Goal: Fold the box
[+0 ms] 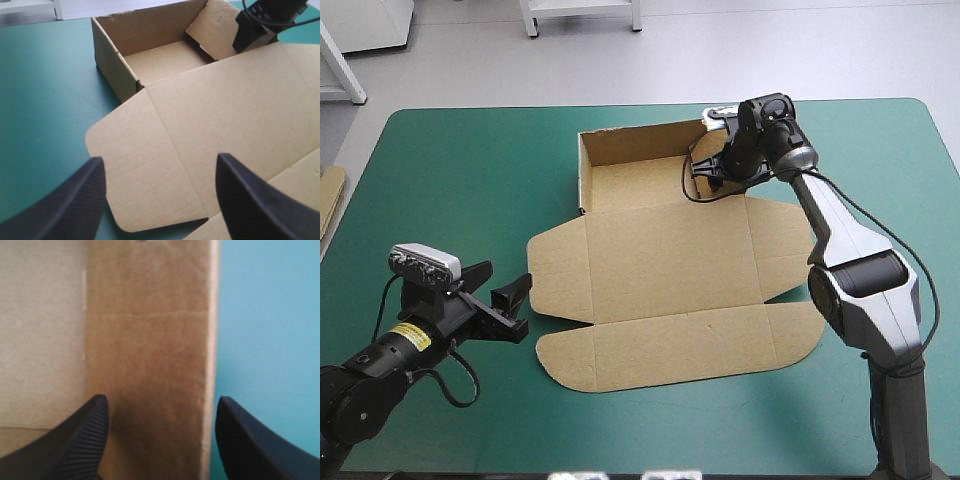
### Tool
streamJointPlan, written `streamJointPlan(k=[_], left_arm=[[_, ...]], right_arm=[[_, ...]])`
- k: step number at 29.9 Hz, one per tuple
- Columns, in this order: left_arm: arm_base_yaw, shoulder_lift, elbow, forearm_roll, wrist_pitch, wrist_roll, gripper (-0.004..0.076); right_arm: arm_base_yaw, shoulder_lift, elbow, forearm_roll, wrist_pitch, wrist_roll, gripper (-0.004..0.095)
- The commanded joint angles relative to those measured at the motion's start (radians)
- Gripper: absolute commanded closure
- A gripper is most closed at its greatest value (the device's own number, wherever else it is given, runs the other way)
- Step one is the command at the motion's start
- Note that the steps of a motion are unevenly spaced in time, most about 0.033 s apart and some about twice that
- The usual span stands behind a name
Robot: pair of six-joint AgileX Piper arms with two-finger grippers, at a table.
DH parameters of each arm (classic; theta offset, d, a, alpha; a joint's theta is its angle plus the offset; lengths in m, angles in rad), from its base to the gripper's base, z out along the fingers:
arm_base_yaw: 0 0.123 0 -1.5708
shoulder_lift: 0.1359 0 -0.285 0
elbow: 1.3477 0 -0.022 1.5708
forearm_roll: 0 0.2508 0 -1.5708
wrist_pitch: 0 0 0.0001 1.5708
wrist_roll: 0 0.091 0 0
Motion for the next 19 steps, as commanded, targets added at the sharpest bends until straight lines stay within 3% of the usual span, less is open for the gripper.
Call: streamJointPlan(k=[1, 3, 5, 11, 19], left_arm=[[-0.003, -0.002, -0.025, -0.013, -0.066, 0.000, 0.0272], [-0.003, -0.002, -0.025, -0.013, -0.064, 0.000, 0.0272], [-0.003, -0.002, -0.025, -0.013, -0.064, 0.000, 0.0272], [-0.003, -0.002, -0.025, -0.013, -0.064, 0.000, 0.0272], [-0.003, -0.002, -0.025, -0.013, -0.064, 0.000, 0.0284]], right_arm=[[-0.007, -0.058, -0.018, 0.007, 0.002, -0.011, 0.0328], [-0.007, -0.058, -0.018, -0.008, 0.002, -0.011, 0.0342], [-0.007, -0.058, -0.020, -0.008, 0.002, -0.011, 0.0420], [-0.007, -0.058, -0.020, -0.008, 0.002, -0.032, 0.0898], [-0.008, -0.058, -0.020, -0.026, 0.002, -0.036, 0.0915]])
